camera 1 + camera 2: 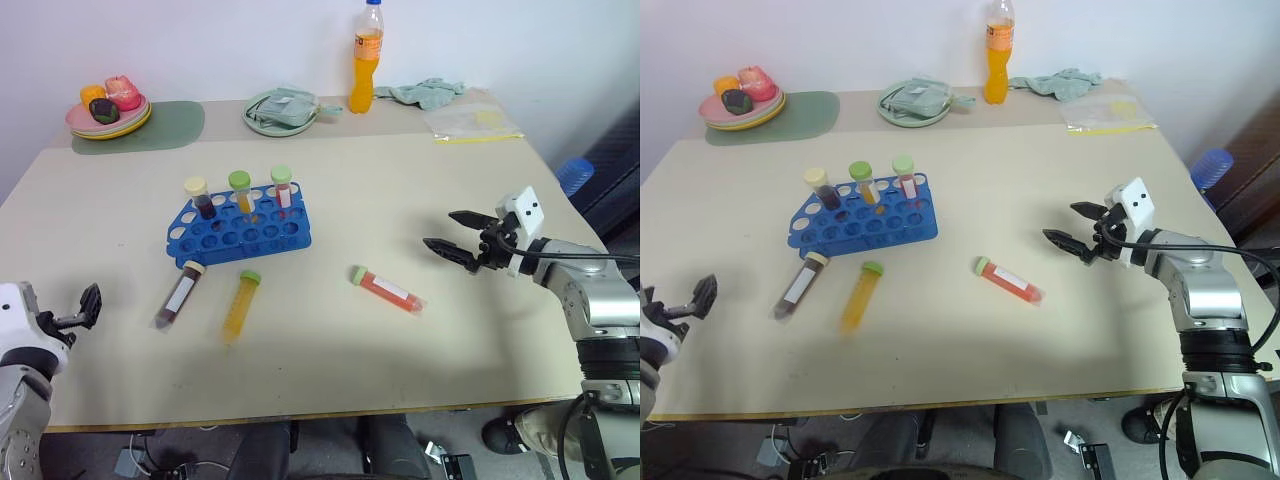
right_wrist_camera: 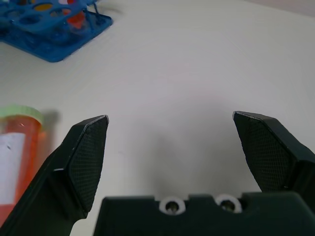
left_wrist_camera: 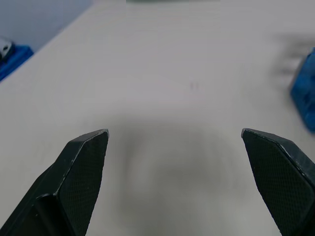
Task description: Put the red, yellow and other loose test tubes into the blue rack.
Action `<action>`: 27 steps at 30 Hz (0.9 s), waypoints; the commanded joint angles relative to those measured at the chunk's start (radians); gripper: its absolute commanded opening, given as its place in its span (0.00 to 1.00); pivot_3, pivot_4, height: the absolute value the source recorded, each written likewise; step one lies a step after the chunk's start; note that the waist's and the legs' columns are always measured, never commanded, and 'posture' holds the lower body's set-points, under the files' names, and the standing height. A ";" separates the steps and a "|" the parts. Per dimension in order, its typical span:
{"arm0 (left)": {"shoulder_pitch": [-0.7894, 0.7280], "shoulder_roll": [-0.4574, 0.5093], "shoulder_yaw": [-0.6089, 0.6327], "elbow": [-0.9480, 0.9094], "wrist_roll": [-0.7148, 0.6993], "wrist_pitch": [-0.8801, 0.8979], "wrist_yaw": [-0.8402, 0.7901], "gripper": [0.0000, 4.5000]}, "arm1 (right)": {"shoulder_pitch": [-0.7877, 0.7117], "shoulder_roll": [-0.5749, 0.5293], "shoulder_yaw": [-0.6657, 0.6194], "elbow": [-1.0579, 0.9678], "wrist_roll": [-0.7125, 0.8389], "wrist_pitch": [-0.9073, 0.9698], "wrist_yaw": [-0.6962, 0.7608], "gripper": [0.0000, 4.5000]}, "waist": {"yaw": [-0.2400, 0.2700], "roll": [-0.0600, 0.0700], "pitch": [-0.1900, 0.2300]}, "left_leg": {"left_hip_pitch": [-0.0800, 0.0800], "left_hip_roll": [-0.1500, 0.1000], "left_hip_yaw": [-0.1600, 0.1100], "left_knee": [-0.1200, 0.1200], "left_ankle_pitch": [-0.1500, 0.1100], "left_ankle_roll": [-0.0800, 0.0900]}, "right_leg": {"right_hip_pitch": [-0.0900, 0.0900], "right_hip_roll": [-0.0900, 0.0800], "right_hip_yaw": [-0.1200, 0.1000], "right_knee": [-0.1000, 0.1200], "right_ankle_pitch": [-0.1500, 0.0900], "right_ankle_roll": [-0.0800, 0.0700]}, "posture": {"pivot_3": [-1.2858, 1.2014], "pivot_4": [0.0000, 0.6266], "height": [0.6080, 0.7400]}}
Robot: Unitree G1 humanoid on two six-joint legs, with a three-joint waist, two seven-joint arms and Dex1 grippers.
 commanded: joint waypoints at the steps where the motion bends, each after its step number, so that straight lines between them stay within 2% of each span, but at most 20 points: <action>1: -0.038 0.005 -0.047 0.018 0.021 -0.051 -0.015 0.99 | -0.018 0.003 0.005 -0.105 0.016 0.052 -0.027 1.00 | 0.000 0.000 0.000 | 0.000 0.000 0.000 0.000 0.000 0.000 | 0.000 0.000 0.000 0.000 0.000 0.000 | 0.52 0.24 1.00; 5: -0.109 0.005 -0.130 0.021 0.019 -0.054 -0.033 0.99 | -0.012 -0.014 0.015 -0.192 0.027 0.141 -0.050 1.00 | 0.003 0.000 0.000 | 0.000 -0.001 0.000 0.000 0.000 0.000 | 0.000 0.000 0.000 0.000 0.000 0.000 | 0.52 0.24 1.00; 9: -0.129 0.049 -0.243 0.006 0.026 -0.071 -0.135 0.99 | -0.009 -0.053 0.088 -0.299 -0.019 0.203 -0.051 1.00 | 0.001 0.000 0.000 | 0.000 -0.001 0.000 0.000 0.000 0.000 | 0.000 0.000 0.000 0.000 0.000 0.000 | 0.52 0.24 1.00; 16: -0.113 0.139 -0.501 -0.139 -0.022 -0.074 -0.364 0.99 | -0.159 -0.136 0.302 -0.499 0.025 0.629 -0.040 1.00 | -0.001 0.001 0.001 | -0.001 0.000 -0.001 0.000 0.000 0.000 | -0.002 0.000 0.000 0.000 0.000 0.000 | 0.52 0.24 1.00; 21: -0.105 0.186 -0.665 -0.157 0.036 -0.152 -0.484 0.99 | -0.346 -0.066 0.438 -0.458 0.028 0.958 -0.117 1.00 | -0.001 0.001 0.001 | -0.001 0.000 -0.001 0.000 0.000 0.000 | -0.002 0.000 0.000 0.000 -0.002 -0.003 | 0.52 0.24 1.00; 27: -0.077 0.194 -0.750 -0.186 0.048 -0.213 -0.561 0.99 | -0.487 0.006 0.531 -0.344 0.040 1.132 -0.175 1.00 | 0.001 0.001 0.001 | -0.003 0.000 -0.002 0.000 -0.001 0.001 | -0.003 -0.001 0.000 -0.002 -0.001 -0.002 | 0.52 0.24 1.00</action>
